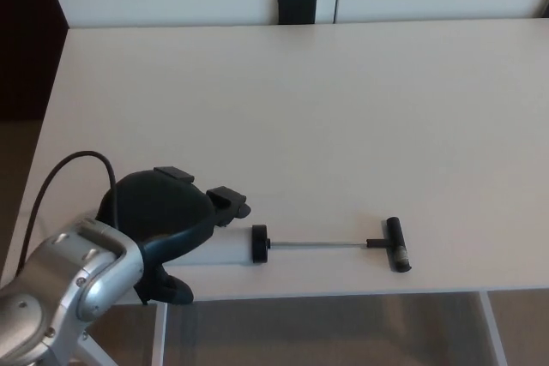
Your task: The robot walks towards a desk on which an air pump is kept in the middle. It lifts it up and holds it with its left hand and uses its right hand to compress it by pushing its handle inwards.
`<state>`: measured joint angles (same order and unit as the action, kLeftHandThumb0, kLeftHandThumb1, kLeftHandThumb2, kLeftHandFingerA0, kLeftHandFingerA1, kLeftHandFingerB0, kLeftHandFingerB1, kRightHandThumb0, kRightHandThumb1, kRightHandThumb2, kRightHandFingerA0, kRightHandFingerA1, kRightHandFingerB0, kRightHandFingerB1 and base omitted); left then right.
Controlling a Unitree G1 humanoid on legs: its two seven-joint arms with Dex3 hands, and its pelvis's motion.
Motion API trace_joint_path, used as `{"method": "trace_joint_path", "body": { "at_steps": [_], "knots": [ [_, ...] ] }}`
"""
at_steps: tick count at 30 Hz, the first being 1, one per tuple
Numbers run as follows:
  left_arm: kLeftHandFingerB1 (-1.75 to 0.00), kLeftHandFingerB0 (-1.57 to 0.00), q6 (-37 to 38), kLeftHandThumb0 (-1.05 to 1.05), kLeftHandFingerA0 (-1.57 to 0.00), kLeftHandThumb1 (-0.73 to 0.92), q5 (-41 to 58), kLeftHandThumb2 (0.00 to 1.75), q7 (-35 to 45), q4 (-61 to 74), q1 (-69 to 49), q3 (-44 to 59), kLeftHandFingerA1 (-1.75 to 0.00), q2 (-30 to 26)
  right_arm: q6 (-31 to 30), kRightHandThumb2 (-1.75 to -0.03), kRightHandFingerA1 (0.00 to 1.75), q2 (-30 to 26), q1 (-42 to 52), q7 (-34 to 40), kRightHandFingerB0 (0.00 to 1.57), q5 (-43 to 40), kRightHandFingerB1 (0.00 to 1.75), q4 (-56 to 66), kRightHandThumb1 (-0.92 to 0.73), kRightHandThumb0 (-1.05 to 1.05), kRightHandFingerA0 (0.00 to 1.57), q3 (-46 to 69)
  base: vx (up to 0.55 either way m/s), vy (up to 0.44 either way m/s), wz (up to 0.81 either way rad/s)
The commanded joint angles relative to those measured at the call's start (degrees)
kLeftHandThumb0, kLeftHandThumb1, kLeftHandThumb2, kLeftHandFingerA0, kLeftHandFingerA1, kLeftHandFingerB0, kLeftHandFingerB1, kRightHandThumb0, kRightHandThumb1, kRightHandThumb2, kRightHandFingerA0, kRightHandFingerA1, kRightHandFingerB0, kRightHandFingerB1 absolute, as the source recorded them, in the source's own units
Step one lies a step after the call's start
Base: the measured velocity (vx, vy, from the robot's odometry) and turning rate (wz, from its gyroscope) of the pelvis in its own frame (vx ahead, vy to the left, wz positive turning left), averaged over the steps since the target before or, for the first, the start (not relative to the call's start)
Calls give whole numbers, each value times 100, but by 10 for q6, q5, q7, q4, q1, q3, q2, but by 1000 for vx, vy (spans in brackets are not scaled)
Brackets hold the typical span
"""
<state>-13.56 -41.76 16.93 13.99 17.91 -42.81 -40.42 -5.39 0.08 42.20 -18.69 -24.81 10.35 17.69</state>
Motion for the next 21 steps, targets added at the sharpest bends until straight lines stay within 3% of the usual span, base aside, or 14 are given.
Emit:
{"method": "trace_joint_path", "body": {
  "at_steps": [1,5,6,13,15,16,17,18,21],
  "knots": [
    [-37,-23,-27,-58,-31,41,-263,69,-70,-79,36,-48,-41,20,8,-76,58,-3,-2,-4,39,-4,47,13,-52,-42,64,-2,0,0,0],
    [-37,-23,-27,-57,-31,41,-270,68,-76,-87,37,-51,-41,27,10,-76,58,-3,-3,-4,39,-3,47,12,-52,-43,64,-2,0,0,0],
    [-37,-22,-28,-60,-31,42,-276,70,-77,-88,36,-53,-41,30,13,-58,47,-4,-6,-8,44,-6,37,5,-61,-34,72,0,0,0,0],
    [-37,-22,-29,-60,-31,42,-291,70,-78,-96,32,-53,-41,42,16,-57,48,-4,-7,-13,45,-9,37,1,-59,-36,71,2,0,0,0],
    [-37,-22,-29,-61,-31,41,-297,70,-81,-99,32,-53,-41,45,16,-57,48,-4,-7,-10,45,-8,37,2,-60,-35,71,1,0,0,0],
    [-38,-24,-28,-62,-32,42,-299,70,-84,-104,32,-53,-41,48,14,-76,58,-3,-4,-8,39,-6,48,9,-51,-43,64,0,0,0,0],
    [-38,-24,-28,-62,-32,42,-302,70,-86,-108,33,-53,-41,50,13,-76,58,-3,-2,-6,39,-4,48,14,-51,-43,64,-1,0,0,0],
    [-38,-25,-27,-61,-31,42,-298,70,-85,-111,32,-51,-41,54,12,-57,48,-2,-2,-5,45,-5,37,15,-60,-36,71,-2,0,0,0],
    [-38,-25,-24,-61,-31,42,-295,70,-82,-115,31,-47,-41,60,12,-57,48,-1,-3,-4,45,-6,37,14,-60,-36,71,-1,0,0,0]
  ]
}}
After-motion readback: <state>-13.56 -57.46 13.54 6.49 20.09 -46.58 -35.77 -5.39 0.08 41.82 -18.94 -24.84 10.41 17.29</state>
